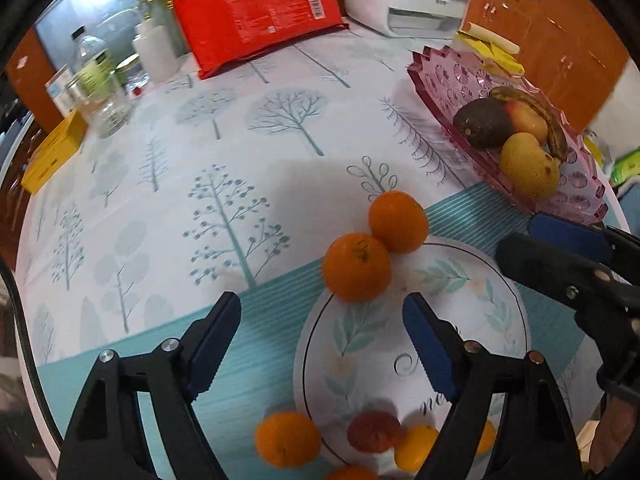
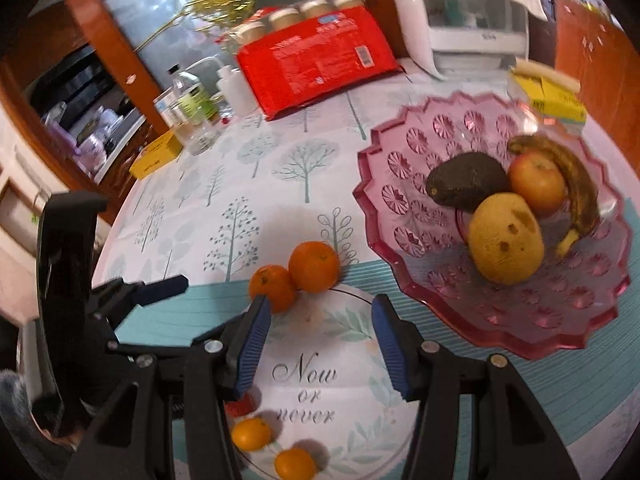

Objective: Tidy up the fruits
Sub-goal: 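Grasp a mandarin with the left tool while the right tool grasps another mandarin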

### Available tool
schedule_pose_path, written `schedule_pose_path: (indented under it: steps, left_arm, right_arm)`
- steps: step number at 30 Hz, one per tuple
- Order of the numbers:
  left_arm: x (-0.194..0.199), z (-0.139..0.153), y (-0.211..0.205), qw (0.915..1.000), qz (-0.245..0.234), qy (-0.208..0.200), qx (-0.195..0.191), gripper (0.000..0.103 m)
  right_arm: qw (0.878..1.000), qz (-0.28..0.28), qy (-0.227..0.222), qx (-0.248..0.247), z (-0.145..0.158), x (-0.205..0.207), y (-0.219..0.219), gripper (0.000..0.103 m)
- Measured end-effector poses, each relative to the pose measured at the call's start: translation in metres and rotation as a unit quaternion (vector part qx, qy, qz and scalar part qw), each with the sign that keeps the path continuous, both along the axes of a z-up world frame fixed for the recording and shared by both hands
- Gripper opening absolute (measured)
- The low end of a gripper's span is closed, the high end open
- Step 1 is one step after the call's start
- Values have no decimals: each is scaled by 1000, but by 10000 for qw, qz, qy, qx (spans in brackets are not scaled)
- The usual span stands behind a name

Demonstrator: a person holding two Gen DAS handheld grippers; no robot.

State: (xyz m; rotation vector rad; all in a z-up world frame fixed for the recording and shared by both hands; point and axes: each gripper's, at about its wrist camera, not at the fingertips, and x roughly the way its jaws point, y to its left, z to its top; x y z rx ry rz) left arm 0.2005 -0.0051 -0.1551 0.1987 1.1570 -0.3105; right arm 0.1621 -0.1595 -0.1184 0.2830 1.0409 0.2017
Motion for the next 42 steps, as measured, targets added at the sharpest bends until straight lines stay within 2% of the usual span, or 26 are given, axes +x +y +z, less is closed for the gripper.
schedule_pose_path:
  steps: [5, 11, 14, 19, 23, 28, 39, 42]
  left_arm:
    - [14, -12, -9, 9997, -255, 26, -62, 64]
    - [25, -23, -17, 9986, -472, 47, -234, 56]
    - [29, -30, -17, 9971, -543, 208, -500, 45]
    - [30, -33, -10, 9958, -524, 192, -732, 43]
    - [27, -32, -3, 9976, -369, 107, -584, 43]
    - [25, -29, 18, 9976, -91, 149, -672, 43]
    - [22, -29, 49, 9967, 441, 179, -655, 43]
    - [20, -24, 58, 9957, 601, 138, -685, 43]
  right_arm:
    - [9993, -152, 210, 285, -14, 14, 2, 53]
    - [9979, -207, 406, 453, -27, 26, 10, 53]
    - [9971, -266, 496, 511, -32, 33, 10, 53]
    - [9962, -329, 600, 536, -41, 43, 12, 53]
    - [9957, -350, 686, 512, -48, 49, 16, 53]
    - [9954, -366, 769, 444, -57, 58, 21, 53]
    - [9971, 75, 717, 241, -64, 68, 50, 53]
    - [9975, 234, 624, 247, -61, 68, 55, 41]
